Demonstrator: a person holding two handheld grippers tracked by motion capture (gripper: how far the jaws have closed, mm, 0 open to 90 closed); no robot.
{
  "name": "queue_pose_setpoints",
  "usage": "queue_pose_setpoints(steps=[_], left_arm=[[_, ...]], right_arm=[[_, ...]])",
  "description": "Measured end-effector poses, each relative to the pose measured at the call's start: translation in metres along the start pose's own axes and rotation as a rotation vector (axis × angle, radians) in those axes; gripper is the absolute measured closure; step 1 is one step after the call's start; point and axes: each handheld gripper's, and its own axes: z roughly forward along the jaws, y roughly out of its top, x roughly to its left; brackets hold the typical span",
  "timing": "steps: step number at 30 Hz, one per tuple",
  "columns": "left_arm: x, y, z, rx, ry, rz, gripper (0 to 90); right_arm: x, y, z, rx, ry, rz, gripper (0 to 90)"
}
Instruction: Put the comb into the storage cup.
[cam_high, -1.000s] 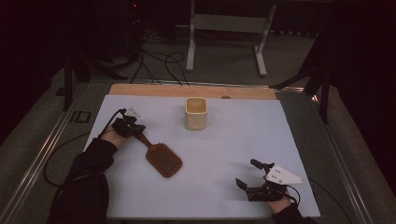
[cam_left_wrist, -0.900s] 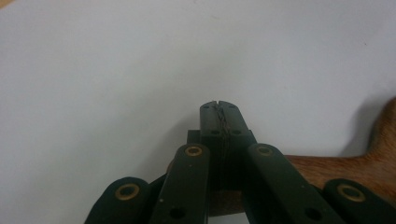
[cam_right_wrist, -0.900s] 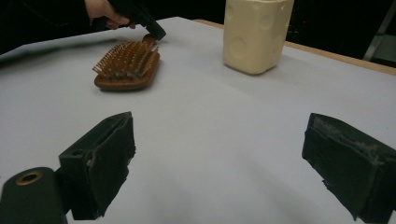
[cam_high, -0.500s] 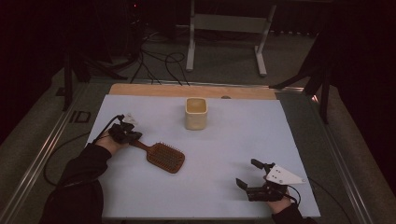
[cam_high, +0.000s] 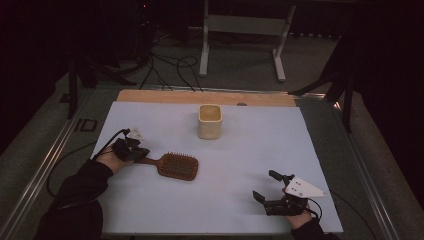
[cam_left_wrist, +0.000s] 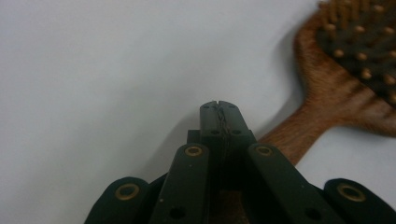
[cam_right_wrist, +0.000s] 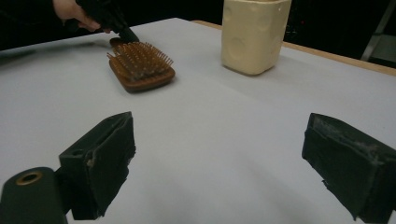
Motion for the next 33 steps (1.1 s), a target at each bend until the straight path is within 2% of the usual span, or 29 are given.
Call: queue_pose_setpoints(steps=[8,18,22,33], left_arm=[[-0.017,-0.006,-0.007,0.022,-0.029,0.046,90.0],[-0.033,-0.016,-0.014,0.036,-0.062,0.065,90.0],[-0.041,-0.020,-0.017,0.025,-0.070,0.070,90.0],[-0.056,-0.022,-0.020,0.030,-0.109,0.086,90.0]], right_arm=[[0.000,0.000,0.000,0.002,0.001,0.001,9.1],[0.000,0.000,0.000,0.005,0.000,0.003,9.2],[0.000,0.000,0.000,0.001,-0.003,0.006,9.2],[0.000,0.000,0.001,0.008,-0.002,0.006,9.2]])
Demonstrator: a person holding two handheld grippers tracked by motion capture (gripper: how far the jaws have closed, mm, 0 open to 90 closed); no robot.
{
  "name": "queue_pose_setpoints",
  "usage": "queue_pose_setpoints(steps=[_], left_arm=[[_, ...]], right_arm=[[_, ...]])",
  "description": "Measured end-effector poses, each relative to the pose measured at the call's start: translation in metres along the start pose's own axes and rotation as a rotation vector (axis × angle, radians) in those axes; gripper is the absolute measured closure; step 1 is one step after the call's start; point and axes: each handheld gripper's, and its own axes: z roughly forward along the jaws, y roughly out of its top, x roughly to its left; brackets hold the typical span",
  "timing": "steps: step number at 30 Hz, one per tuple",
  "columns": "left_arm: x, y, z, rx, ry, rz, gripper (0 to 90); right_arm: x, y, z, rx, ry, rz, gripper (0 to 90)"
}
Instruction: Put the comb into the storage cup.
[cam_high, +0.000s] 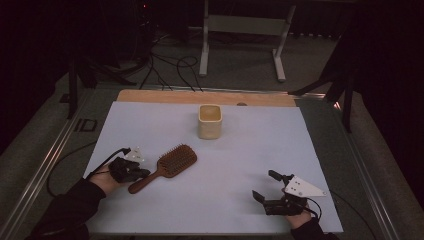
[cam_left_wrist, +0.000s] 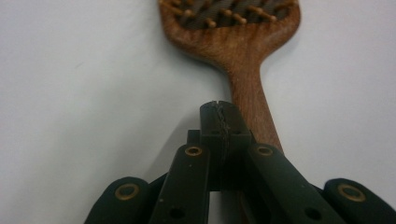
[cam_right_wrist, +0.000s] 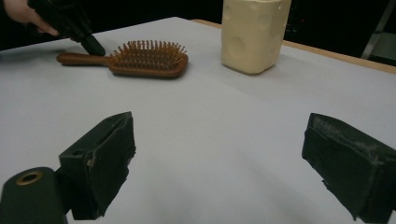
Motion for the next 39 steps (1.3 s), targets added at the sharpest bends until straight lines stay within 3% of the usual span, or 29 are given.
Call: queue_pose_setpoints(steps=[12,17,22,34,39], left_arm=[[-0.014,-0.001,0.000,0.006,-0.046,0.009,90.0],[-0.014,0.000,-0.004,0.005,-0.029,0.002,90.0],[-0.012,0.002,-0.014,0.001,0.010,-0.039,90.0],[-0.015,0.015,-0.032,0.004,0.026,-0.157,90.0],[-0.019,0.022,-0.038,0.002,0.025,-0.162,90.0]], right_arm=[[0.000,0.000,0.000,0.001,0.000,0.001,9.2],[0.000,0.000,0.000,0.001,-0.002,-0.001,9.2],[0.000,0.000,-0.001,0.000,-0.002,0.001,9.2],[0.000,0.000,-0.001,0.000,-0.003,0.001,9.2],[0.000,0.000,0.000,0.000,-0.002,0.001,9.2]])
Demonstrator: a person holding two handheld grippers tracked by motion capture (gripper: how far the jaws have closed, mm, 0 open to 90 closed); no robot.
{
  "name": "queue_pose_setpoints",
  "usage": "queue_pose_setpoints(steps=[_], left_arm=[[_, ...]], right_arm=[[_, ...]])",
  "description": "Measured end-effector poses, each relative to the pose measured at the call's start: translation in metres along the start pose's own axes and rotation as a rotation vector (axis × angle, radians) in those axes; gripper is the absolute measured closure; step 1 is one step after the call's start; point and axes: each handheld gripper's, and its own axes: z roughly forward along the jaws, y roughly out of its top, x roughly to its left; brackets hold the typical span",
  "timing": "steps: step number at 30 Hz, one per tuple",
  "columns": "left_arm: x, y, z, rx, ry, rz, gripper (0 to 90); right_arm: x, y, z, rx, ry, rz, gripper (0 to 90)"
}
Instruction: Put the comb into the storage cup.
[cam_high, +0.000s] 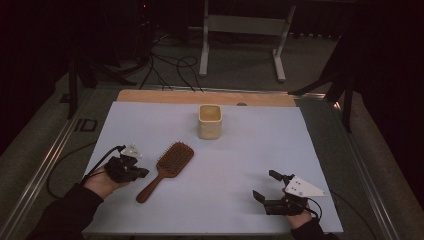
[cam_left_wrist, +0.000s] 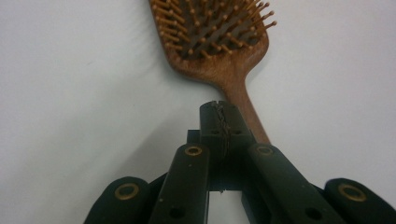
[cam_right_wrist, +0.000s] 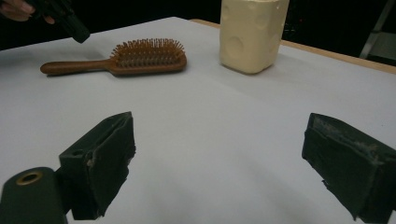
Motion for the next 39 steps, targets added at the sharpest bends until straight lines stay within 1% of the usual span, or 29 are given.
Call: queue_pose_setpoints(steps=[2,5,7,11,12,14,16,18,24,25,31,33,34,35,37,38,39], left_arm=[[-0.001,0.001,-0.001,0.000,0.001,-0.001,90.0],[-0.006,0.008,-0.008,-0.005,0.006,-0.018,90.0],[-0.008,0.012,-0.010,-0.011,0.014,-0.030,90.0],[-0.012,0.018,-0.014,-0.008,0.016,-0.048,89.2],[-0.014,0.019,-0.014,-0.007,0.016,-0.047,86.3],[-0.015,0.021,-0.014,-0.006,0.015,-0.049,85.7],[-0.016,0.023,-0.013,-0.006,0.009,-0.052,81.1],[-0.017,0.025,-0.012,-0.003,0.017,-0.054,80.2],[-0.019,0.029,-0.007,0.002,0.017,-0.071,68.5],[-0.020,0.030,-0.007,0.005,0.023,-0.072,66.3],[-0.023,0.035,0.001,0.041,0.030,-0.083,52.6],[-0.025,0.036,0.004,0.055,0.037,-0.078,47.3],[-0.025,0.037,0.005,0.056,0.034,-0.077,47.1],[-0.026,0.038,0.006,0.060,0.043,-0.075,43.8],[-0.027,0.039,0.008,0.068,0.035,-0.071,40.1],[-0.028,0.039,0.010,0.074,0.039,-0.070,36.7],[-0.028,0.039,0.010,0.074,0.039,-0.070,35.4]], right_arm=[[0.000,0.000,0.000,0.000,-0.001,0.001,9.2],[0.000,0.000,0.000,0.000,-0.001,0.000,9.2],[0.000,0.000,0.000,0.001,-0.003,0.000,9.2],[0.000,0.000,0.000,0.001,-0.002,0.001,9.2],[0.000,0.000,0.000,0.002,-0.002,0.000,9.2],[0.000,0.000,0.000,0.002,0.000,-0.002,9.2],[0.000,0.000,0.000,0.002,0.000,-0.002,9.2],[0.000,0.000,0.000,0.002,0.000,-0.001,9.2],[0.001,0.000,0.001,0.003,0.002,0.001,9.2],[0.001,0.000,0.001,0.003,0.003,0.001,9.2],[0.001,0.000,0.001,0.004,0.004,0.001,9.1],[0.001,0.000,0.001,0.004,0.005,0.001,9.2],[0.001,0.000,0.001,0.004,0.004,-0.001,9.2],[0.001,0.000,0.001,0.005,0.004,-0.001,9.1],[0.001,0.000,0.001,0.004,0.005,0.001,9.2],[0.001,0.000,0.001,0.004,0.004,0.000,9.2],[0.001,0.000,0.001,0.004,0.004,0.001,9.2]])
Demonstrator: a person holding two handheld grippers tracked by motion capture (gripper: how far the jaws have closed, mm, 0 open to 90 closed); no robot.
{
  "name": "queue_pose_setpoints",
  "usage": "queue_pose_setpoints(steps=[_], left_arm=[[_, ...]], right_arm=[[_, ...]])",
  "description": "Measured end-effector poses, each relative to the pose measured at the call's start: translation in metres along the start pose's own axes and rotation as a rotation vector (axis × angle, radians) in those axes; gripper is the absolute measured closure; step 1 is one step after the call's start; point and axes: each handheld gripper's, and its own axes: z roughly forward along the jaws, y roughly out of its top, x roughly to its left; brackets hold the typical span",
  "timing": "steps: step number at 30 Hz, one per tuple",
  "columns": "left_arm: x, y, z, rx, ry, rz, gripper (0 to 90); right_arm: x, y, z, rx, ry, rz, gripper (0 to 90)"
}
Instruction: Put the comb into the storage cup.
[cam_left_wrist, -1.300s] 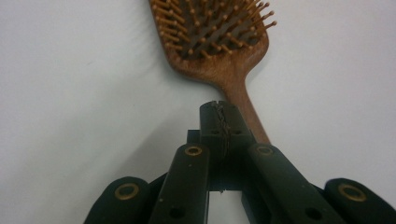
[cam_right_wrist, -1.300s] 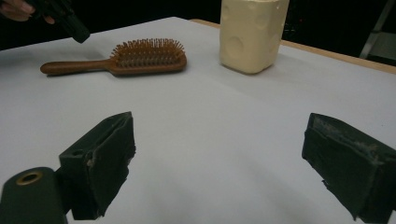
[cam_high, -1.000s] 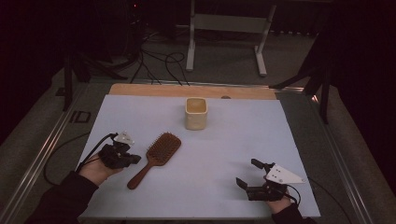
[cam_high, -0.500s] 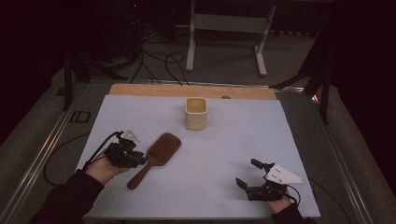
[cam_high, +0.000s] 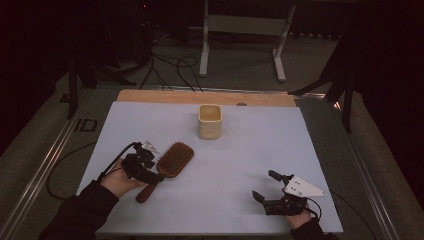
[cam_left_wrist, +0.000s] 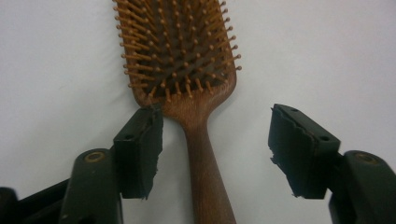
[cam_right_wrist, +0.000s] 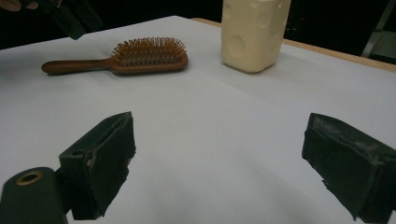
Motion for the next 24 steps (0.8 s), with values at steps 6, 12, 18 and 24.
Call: queue_pose_setpoints(steps=[6,12,18,24], left_arm=[[-0.001,0.003,0.013,0.067,0.001,-0.015,11.2],[-0.002,0.001,0.028,0.134,0.009,-0.022,0.1],[0.001,0.001,0.036,0.171,0.029,-0.053,0.2],[0.006,0.005,0.041,0.195,0.045,-0.092,2.7]], right_arm=[[0.000,0.000,0.000,0.001,-0.001,-0.001,9.2],[0.000,0.000,0.001,0.001,0.000,-0.003,9.2],[0.001,0.000,0.001,0.004,-0.001,-0.004,9.2],[0.001,0.000,0.001,0.006,0.000,-0.005,9.2]])
